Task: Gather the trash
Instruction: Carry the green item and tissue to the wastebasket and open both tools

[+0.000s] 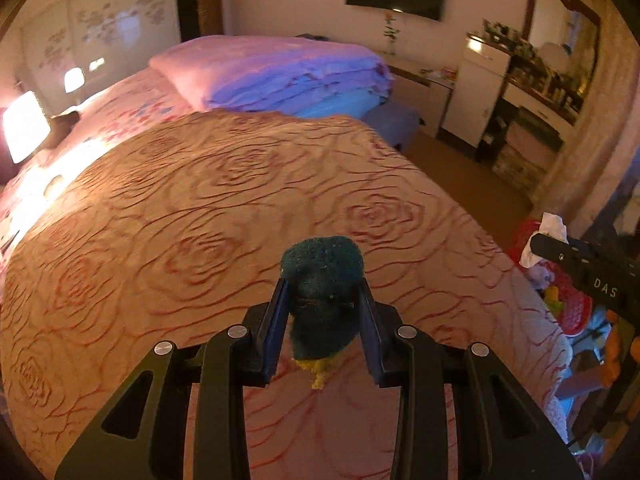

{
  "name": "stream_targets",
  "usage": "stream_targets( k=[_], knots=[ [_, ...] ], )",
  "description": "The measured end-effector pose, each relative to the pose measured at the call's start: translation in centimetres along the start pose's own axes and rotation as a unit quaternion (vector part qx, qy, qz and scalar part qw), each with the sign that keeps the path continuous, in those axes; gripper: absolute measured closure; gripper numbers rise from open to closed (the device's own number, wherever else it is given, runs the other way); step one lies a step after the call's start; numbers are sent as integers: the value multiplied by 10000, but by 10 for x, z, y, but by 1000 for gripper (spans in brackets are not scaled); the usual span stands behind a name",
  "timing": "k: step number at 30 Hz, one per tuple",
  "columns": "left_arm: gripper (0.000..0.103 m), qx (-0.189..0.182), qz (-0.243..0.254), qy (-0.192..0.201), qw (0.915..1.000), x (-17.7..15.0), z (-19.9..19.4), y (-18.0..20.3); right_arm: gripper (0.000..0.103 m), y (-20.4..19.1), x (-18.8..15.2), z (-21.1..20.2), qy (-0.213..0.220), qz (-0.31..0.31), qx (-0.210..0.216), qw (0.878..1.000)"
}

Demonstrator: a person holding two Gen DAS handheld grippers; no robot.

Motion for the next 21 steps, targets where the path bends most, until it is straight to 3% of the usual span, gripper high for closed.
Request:
stream_targets(
  k=[9, 21],
  knots=[
    [71, -396, 769, 13, 9963, 17, 11, 73, 67, 63, -3, -17, 172, 571, -420, 9973],
    [71, -1046, 1785, -104, 9783, 29, 28, 181, 67, 142, -34, -37, 280, 1418, -832, 9860]
  ],
)
Point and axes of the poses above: each gripper's, at about its wrist camera, not at the fingertips, and z roughly the way its jaws point, y to its right, x to its top, the point moved 6 cm from there along z, roughly the way its jaws point, and after that the axes turned 11 degrees about -y, right-handed, at the moved point
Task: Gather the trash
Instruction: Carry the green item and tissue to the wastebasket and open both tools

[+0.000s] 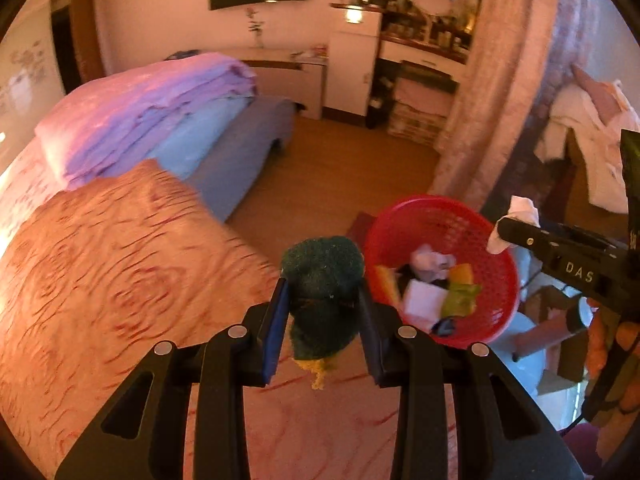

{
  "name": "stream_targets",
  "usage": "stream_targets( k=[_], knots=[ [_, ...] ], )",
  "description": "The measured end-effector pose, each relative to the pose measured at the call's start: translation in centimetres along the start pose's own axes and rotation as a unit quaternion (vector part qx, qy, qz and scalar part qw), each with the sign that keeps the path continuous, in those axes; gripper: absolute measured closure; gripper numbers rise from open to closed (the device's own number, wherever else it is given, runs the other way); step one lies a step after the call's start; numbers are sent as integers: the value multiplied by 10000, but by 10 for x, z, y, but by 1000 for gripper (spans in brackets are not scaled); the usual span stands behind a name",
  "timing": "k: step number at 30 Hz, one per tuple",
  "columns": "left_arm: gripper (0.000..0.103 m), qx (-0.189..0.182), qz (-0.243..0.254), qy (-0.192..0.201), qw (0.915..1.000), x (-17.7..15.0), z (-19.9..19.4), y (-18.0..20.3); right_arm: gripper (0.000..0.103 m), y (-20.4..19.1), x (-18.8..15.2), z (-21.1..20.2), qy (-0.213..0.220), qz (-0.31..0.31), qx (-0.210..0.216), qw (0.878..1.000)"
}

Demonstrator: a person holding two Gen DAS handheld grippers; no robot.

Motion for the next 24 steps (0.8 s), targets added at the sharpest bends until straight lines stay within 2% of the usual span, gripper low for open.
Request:
stream_targets(
  k=[6, 14, 16, 18, 21, 24],
  knots=[
    [71, -266, 439, -137, 9986, 19, 25, 45, 67, 22, -4, 0, 25, 228, -34, 9997],
    [69, -330, 713, -368, 9962, 32, 55, 78, 67, 37, -6, 3, -12, 386, -22, 9993],
    [65, -309, 764, -417, 9957, 33, 59, 80, 67, 40, -6, 4, -26, 419, -24, 9991],
    [53, -286, 748, -417, 9959, 34, 61, 80, 67, 44, -6, 6, -44, 448, -26, 9990],
    [41, -234, 677, -362, 9968, 36, 62, 79, 67, 47, -6, 9, -83, 478, -23, 9988],
    [35, -184, 577, -335, 9976, 37, 61, 73, 67, 48, -5, 14, -136, 493, 15, 9987]
  ],
)
Point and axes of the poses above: each gripper's, at about its wrist camera, not at the fingertips, and z roughly the way its jaws point, y to its right, x to its top, the point moved 6 cm from there along z, roughly the way its jaws point, and after that the axes turned 11 degrees about -y, right-handed, at the moved point
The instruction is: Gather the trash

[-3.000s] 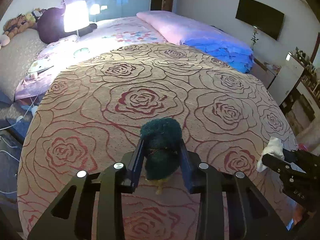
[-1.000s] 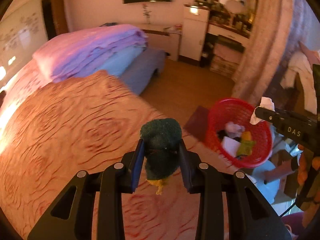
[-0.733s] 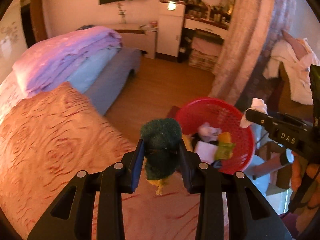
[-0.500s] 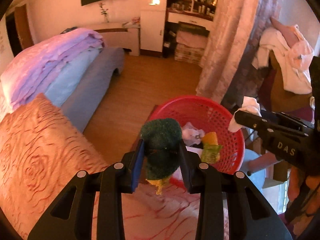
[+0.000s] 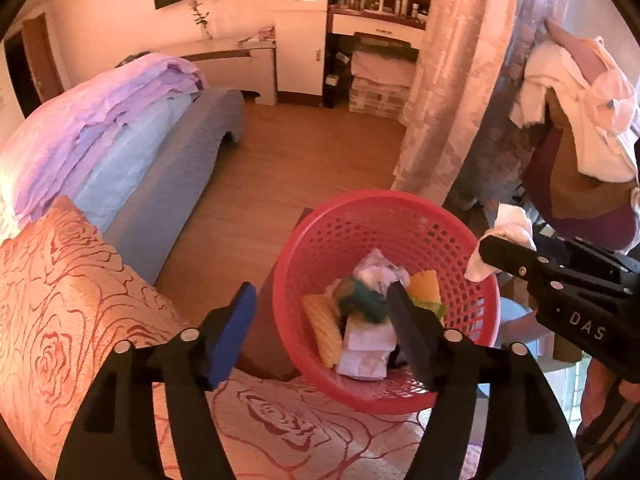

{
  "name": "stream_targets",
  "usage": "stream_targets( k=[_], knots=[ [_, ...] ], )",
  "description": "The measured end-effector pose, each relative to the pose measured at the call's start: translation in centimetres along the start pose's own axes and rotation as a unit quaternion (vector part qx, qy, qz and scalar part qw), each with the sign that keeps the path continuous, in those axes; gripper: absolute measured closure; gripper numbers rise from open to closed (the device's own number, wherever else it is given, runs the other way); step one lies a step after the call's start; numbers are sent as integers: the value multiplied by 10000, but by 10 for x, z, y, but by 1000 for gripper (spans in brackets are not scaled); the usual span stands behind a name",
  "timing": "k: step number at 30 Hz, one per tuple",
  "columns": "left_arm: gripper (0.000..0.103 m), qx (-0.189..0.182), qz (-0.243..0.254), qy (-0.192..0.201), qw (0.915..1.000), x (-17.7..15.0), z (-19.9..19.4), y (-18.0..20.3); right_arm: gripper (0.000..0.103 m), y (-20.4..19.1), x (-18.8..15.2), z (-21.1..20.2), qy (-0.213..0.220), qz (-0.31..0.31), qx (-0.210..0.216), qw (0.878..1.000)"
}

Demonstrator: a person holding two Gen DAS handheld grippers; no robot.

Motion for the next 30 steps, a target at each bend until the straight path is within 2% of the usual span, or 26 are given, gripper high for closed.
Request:
stream_targets(
  k=[7, 11, 18, 23, 30],
  knots=[
    [28, 249, -252, 150, 9993, -2, -17, -23, 65, -7, 7, 8, -68, -62, 96, 9999],
    [24, 379, -398, 221, 9982, -5, -28, -37, 44, -13, 9, 6, -31, -39, 190, 9998],
    [23, 425, -708, 237, 9963, -16, -40, -55, 36, -23, 9, -4, 72, -121, 289, 9995],
    [22, 509, -859, 327, 9945, -25, -52, -61, 18, -27, 3, -14, 195, -102, 270, 9994],
    [21, 629, -952, 542, 9920, -40, -73, -63, 10, -37, -8, -27, 402, -279, 172, 9987]
  ],
)
Point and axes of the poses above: each gripper's, at about its wrist camera, not at the fingertips, and z roughly the way its jaws point, y to its right, x to its top, the point moved 6 cm from there along z, roughly the way its jaws point, and after that the axes turned 11 degrees about -y, right-handed, at the moved point
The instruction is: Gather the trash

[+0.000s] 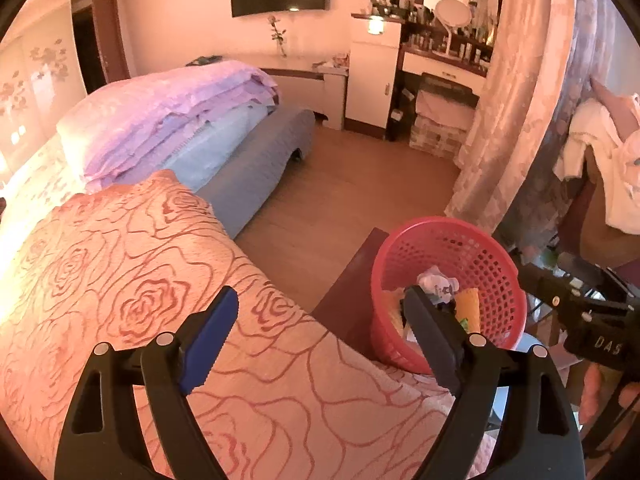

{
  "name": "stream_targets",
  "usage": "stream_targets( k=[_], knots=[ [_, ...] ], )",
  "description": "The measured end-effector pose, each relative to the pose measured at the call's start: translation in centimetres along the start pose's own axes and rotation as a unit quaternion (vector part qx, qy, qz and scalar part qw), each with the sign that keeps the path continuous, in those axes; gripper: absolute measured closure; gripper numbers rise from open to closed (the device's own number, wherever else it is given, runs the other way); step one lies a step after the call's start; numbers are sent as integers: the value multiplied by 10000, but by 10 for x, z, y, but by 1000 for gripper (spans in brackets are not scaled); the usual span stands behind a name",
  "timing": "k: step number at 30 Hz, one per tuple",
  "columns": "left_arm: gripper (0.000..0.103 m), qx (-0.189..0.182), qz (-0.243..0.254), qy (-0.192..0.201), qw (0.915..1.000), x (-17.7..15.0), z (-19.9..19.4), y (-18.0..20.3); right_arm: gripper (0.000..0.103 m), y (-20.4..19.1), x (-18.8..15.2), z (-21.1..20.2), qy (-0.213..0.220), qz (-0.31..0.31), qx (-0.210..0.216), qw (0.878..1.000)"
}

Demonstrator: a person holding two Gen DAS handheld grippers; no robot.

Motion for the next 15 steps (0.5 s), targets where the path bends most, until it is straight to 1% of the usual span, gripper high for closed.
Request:
stream_targets(
  k=[8, 15],
  knots=[
    [18, 85, -168, 197, 9996, -17, -22, -8, 9, -10, -21, -11, -34, -51, 8, 10000],
    [17, 137, -345, 350, 9987, -33, -36, -10, 8, -18, -36, -22, 42, -142, 5, 9999]
  ],
)
Point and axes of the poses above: each gripper's, at about its wrist camera, not at the fingertips, and z roughly the way its jaws point, y to its right, x to its top, the point moved 6 cm from there along z, roughly the way its jaws point, and after that the axes turned 11 degrees about -y, right-handed, at the moved point
